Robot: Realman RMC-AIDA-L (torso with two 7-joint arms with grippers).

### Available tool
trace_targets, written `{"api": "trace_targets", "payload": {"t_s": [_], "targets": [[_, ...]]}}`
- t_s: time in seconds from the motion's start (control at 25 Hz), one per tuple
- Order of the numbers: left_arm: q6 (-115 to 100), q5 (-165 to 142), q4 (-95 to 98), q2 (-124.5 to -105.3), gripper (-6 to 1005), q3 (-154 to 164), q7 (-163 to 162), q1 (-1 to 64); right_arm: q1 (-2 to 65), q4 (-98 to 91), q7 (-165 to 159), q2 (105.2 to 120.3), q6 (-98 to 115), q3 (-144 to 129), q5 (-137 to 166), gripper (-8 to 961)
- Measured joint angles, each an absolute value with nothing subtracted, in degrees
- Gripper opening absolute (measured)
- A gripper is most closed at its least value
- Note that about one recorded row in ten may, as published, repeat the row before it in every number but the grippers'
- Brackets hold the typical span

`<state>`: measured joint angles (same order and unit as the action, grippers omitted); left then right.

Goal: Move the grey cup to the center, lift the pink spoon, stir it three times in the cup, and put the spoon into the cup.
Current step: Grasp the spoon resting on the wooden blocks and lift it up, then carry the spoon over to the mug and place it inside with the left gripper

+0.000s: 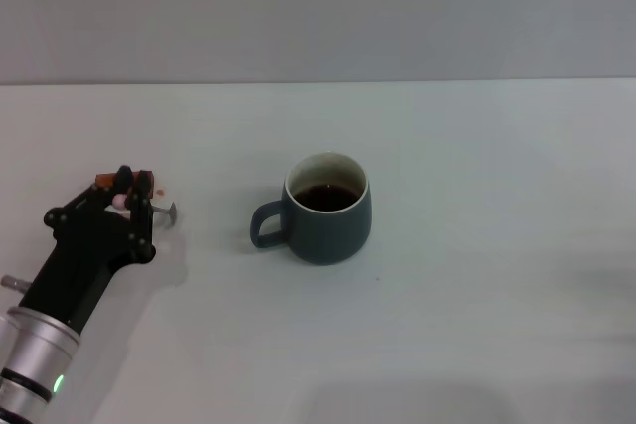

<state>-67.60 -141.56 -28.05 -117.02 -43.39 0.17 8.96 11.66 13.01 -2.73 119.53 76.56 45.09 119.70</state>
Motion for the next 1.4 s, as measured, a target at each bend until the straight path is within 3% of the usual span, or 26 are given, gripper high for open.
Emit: {"api": "trace_targets", "payload": {"t_s": [0.68,0.8,1.04,1.4], "targets": [[-67.6,-143.69,-34.11,-114.2,143,-44.46,0.14,9.23,11.7,13.01,-2.73,119.53,76.65,45.23,119.58,-2],[-66.63,-146.75,-39.16,-111.75,143,-44.49,-1.0,9.2,11.51,13.0,-2.72,119.54,76.74,45.93,119.06,-2],[-65.91,-149.79,-43.89,-110.16,143,-45.79,-2.88,9.2,10.81,11.63,-2.72,119.37,76.84,46.36,116.34,-1],[-65.36,-160.12,-48.53,-110.43,143,-51.01,-9.11,8.85,7.93,9.34,-2.73,119.35,76.92,51.86,116.05,-1]]}}
